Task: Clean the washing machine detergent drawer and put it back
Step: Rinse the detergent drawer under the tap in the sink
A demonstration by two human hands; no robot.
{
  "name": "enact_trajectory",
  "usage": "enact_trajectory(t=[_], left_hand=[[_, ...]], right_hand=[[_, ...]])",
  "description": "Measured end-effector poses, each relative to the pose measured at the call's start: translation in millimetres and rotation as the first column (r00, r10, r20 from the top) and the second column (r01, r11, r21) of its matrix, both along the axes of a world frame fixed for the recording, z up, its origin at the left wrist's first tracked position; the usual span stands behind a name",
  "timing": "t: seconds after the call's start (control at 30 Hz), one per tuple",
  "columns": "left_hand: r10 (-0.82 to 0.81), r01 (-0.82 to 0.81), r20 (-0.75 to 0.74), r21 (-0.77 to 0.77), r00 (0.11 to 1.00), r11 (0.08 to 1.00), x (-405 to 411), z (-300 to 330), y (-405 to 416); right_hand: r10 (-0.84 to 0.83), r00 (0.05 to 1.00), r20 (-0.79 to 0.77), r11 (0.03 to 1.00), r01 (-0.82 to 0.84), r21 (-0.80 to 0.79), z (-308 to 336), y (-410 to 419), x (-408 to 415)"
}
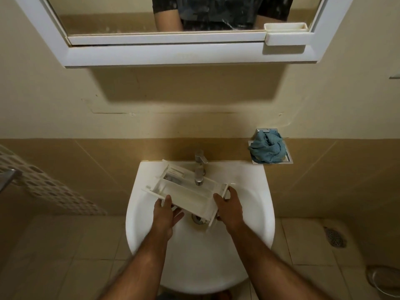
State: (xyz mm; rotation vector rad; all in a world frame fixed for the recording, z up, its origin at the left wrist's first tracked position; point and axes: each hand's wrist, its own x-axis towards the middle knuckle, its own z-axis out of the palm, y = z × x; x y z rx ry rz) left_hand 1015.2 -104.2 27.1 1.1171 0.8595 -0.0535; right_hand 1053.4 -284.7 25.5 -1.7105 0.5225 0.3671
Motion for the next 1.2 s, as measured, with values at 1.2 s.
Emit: enact_trajectory(t=[1.2], left_hand=[[-0.155, 0.155, 0.000, -0.048, 0.988, 0.987, -13.7, 0.8, -30.1]], right_hand=[[-0.098, 0.992, 0.085, 0.991, 0.105, -0.078, -15.3, -35.5, -41.0]])
